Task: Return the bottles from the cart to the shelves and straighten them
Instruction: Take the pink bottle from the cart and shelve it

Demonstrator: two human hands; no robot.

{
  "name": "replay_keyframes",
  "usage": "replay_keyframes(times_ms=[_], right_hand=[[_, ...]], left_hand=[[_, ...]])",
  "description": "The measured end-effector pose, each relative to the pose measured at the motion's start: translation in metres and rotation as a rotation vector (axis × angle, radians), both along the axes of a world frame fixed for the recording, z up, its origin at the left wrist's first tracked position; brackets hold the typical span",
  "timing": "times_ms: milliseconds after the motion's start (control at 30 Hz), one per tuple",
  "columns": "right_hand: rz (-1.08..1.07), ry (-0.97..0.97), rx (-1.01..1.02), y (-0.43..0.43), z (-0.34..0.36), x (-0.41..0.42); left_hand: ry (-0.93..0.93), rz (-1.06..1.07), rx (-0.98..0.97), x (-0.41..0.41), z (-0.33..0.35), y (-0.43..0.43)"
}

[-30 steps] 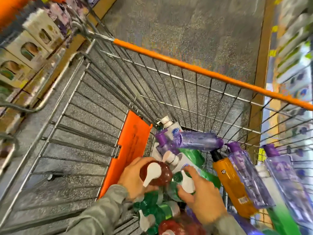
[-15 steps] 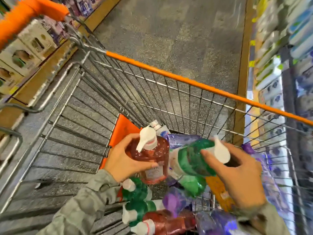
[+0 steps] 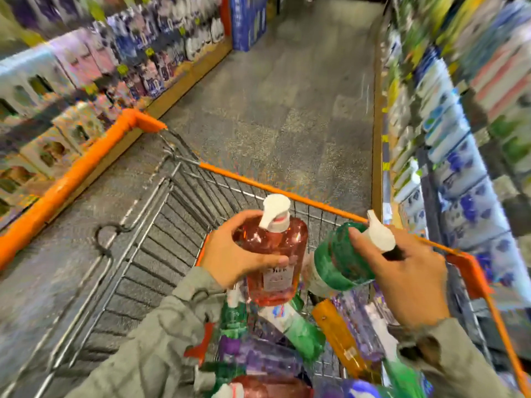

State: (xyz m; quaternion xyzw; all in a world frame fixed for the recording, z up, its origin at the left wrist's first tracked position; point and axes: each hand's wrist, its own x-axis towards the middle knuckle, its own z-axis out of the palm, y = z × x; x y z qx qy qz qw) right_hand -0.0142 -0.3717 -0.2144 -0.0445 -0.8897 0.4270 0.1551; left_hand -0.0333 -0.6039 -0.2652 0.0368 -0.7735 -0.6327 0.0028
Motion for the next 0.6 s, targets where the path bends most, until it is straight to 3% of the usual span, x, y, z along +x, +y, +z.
replay_keyframes(times_ms=[267,600], right_hand=[[-0.019,0.013,-0.084,0.010,0.075,0.031],[-0.168,0.173,-0.054,0.053,0.158,0.098]], left_hand=[[0.175,0.054,0.144,0.013,0.086,0.024],[0.294,-0.098,0.335,0.039,0.175,0.081]])
